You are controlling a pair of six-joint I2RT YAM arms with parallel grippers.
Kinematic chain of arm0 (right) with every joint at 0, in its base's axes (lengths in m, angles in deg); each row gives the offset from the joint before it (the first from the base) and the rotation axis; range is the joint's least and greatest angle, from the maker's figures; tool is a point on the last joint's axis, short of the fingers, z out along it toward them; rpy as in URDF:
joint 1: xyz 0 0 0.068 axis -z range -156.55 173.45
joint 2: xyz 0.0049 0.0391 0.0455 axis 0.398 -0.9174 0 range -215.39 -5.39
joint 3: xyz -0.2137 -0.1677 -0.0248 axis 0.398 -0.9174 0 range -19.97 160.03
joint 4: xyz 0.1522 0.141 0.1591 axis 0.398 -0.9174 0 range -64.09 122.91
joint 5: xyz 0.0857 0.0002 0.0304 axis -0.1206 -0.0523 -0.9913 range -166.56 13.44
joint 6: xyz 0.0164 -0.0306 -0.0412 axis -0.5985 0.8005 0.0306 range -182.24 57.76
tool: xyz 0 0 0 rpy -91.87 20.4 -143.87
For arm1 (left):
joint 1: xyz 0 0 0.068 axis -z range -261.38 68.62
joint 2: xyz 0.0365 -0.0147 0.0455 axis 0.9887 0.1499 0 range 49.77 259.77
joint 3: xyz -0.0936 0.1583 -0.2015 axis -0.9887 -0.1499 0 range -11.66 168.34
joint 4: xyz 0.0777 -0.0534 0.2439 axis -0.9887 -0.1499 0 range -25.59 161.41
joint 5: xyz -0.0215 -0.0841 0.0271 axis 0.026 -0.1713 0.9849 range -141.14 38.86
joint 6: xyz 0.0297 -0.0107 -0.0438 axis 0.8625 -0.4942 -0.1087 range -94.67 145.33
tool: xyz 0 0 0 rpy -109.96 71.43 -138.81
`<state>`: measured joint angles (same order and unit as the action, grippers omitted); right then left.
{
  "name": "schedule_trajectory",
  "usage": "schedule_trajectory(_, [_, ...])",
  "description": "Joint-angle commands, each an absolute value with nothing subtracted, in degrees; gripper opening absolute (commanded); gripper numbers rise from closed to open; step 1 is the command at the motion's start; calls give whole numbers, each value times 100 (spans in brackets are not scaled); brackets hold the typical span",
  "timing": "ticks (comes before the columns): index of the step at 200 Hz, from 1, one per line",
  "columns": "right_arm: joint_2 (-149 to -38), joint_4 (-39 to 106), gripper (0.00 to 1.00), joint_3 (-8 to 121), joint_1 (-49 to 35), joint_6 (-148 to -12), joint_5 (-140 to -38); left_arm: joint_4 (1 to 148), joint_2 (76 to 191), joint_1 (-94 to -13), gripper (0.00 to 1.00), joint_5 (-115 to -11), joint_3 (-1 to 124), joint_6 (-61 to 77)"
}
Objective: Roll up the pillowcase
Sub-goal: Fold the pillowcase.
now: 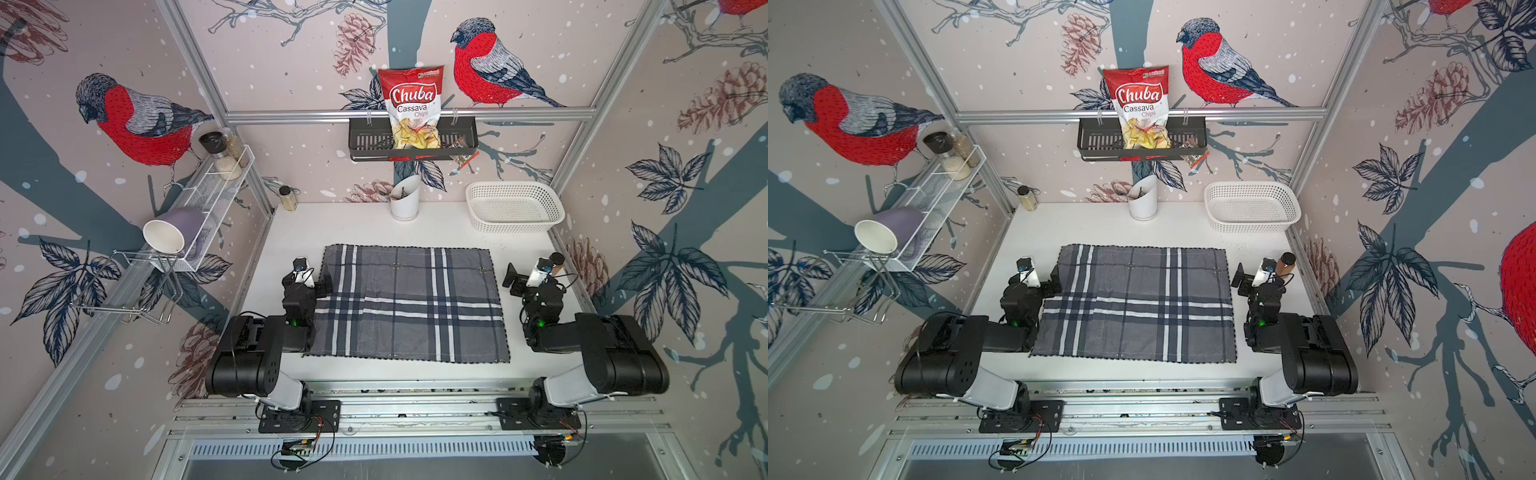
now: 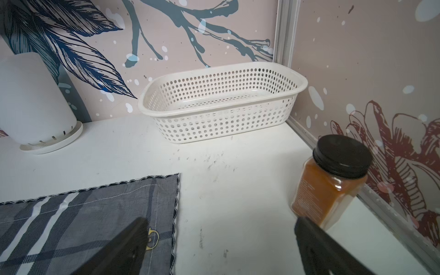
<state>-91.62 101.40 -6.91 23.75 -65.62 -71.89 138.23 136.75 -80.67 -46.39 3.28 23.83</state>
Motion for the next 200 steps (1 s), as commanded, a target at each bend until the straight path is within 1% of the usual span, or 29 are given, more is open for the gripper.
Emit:
schedule_trajectory(1, [-9143,10254,100,-693,2363,-6619,-7229,13882,13676,-8067,98,-4578,355,2416])
schedule_trajectory(70, [-9156,10225,100,-673,2381,-6637,-7229,13864,13682,-8133,97,-4709,372,2372])
schedule_trajectory(82, [-9131,10231,100,-664,2382,-6678,-7106,13886,13618,-8125,95,-4693,372,2374])
schedule_trajectory(87, [-9096,10167,100,-622,2376,-6698,-7054,13692,13485,-8092,90,-4574,450,2383])
schedule_trajectory(90, [-9072,10154,100,-601,2368,-6703,-7017,13438,13378,-8044,88,-4428,540,2388])
schedule_trajectory(96, [-8929,9822,100,-477,2310,-6693,-6825,12536,13064,-7950,86,-4098,843,2332])
schedule_trajectory(105, [-8588,8724,100,-37,2102,-6683,-6321,11188,12700,-7927,83,-3816,1470,1976])
schedule_trajectory(109, [-8395,7915,100,268,1952,-6738,-6019,10687,12543,-7920,83,-3702,1696,1754])
schedule_trajectory(114, [-8258,7459,100,476,1828,-6800,-5870,10046,12367,-7913,82,-3592,1956,1401])
schedule_trajectory(121, [-8029,6856,100,760,1577,-6906,-5636,9212,12128,-7914,83,-3561,2244,783])
schedule_trajectory(134, [-7494,5619,100,1224,994,-7200,-5251,7885,11737,-7915,83,-3842,2577,-167])
schedule_trajectory(148, [-6903,4685,100,1382,625,-7724,-5403,6423,11379,-7915,82,-3877,2801,-870])
schedule_trajectory(164, [-6195,3485,100,1395,511,-8685,-6125,4994,10926,-7929,82,-3588,2795,-1520])
schedule_trajectory(180, [-5598,2602,100,1201,289,-9385,-6839,4061,10448,-7938,84,-3590,2478,-2087])
schedule_trajectory(200, [-5025,1340,100,1166,-480,-10095,-6527,3468,10036,-7878,84,-3911,2097,-2637])
